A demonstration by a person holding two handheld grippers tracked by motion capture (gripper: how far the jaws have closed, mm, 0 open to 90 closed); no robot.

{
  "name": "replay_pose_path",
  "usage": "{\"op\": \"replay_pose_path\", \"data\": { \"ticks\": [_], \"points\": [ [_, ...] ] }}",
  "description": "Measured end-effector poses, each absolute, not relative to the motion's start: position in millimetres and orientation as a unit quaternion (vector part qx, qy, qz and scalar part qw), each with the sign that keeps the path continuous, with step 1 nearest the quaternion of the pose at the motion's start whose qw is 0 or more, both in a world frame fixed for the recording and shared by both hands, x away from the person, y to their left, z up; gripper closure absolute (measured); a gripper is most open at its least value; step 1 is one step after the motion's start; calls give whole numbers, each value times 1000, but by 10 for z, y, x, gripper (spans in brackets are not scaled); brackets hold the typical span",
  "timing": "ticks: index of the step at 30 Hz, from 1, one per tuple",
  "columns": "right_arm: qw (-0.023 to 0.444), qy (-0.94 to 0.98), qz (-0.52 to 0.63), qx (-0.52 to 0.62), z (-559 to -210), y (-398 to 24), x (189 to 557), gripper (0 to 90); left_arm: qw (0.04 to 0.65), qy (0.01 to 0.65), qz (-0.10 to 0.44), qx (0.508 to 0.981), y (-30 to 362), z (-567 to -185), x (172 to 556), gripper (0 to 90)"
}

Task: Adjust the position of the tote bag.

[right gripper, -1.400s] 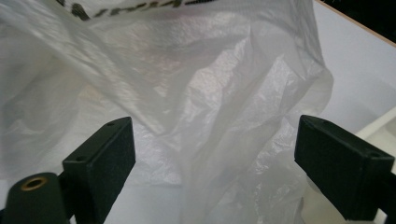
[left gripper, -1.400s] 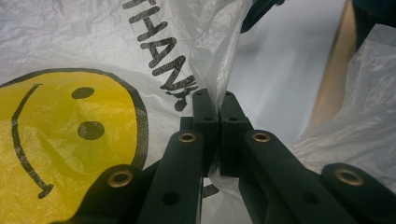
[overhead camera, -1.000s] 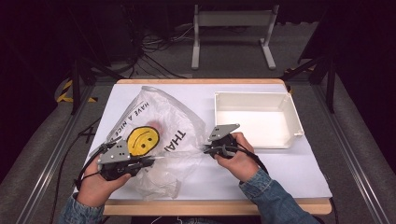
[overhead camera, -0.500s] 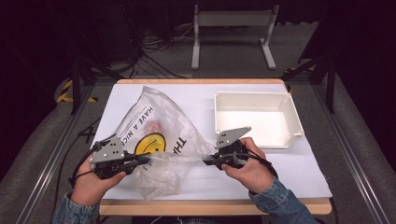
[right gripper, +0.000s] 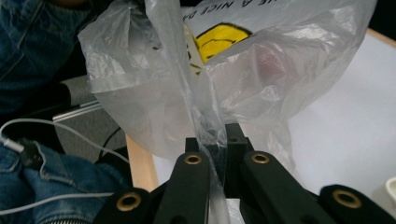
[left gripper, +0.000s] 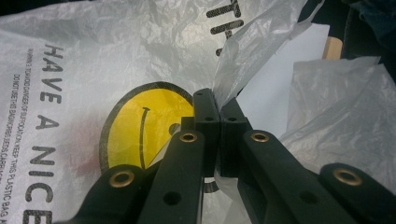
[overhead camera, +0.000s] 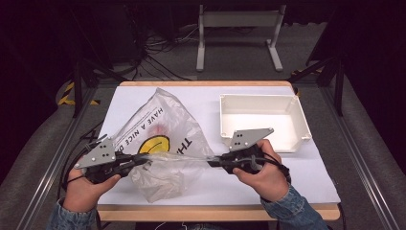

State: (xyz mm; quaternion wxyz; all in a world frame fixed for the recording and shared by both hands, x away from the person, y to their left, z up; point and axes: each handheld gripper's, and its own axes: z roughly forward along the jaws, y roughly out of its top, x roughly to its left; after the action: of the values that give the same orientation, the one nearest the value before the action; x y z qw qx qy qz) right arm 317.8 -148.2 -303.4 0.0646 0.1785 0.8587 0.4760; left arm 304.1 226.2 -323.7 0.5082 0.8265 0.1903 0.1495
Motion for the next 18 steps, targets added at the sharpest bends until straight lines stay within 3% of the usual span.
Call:
{"op": "replay_pose_path", "data": {
  "ticks": [5,18],
  "points": [
    [77,843,502,179,-2975,-1458,3244,900,501,202,179,822,2293,-3204,3061,879],
    [98,816,526,220,-2901,-1255,3892,900,504,260,203,799,2389,-3278,3396,884]
  ]
}}
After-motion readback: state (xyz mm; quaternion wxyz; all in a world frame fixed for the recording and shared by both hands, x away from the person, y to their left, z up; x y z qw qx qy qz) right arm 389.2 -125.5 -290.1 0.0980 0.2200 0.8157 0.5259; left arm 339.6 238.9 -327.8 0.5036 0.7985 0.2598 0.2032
